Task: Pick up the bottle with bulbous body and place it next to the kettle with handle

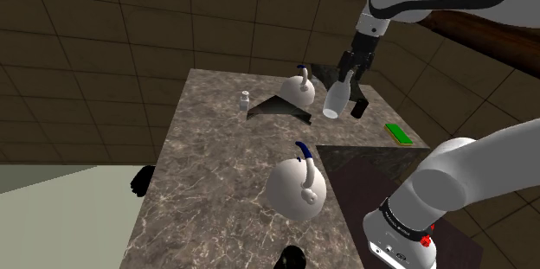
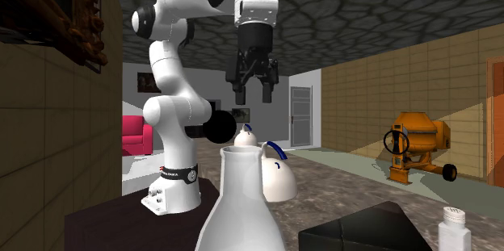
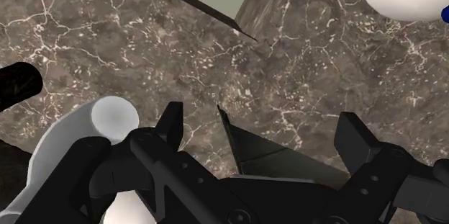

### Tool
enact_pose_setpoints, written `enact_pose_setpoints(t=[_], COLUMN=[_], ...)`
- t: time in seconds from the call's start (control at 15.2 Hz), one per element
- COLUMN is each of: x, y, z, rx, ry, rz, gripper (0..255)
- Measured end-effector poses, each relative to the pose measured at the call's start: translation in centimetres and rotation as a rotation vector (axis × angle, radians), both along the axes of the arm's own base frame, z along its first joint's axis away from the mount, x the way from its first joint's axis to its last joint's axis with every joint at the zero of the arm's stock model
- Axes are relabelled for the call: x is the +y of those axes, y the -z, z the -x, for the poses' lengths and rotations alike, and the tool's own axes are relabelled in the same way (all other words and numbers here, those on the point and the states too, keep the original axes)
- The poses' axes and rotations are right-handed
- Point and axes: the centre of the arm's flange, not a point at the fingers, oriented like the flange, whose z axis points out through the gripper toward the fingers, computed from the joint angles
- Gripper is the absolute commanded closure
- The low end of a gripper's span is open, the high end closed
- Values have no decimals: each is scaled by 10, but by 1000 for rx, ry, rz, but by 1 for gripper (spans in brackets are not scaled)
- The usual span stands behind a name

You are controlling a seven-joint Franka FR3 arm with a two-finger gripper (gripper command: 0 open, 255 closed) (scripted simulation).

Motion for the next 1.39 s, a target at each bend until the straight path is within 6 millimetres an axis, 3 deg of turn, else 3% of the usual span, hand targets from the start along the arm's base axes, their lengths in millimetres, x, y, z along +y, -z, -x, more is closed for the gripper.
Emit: enact_pose_setpoints(t=[0.99, 1.19, 1.39], x=[-168, -196, -204], y=[40, 44, 55], z=[-85, -100, -101], rx=[-28, -34, -34], ry=[57, 67, 69], rz=[44, 52, 54], gripper=[0, 0, 0])
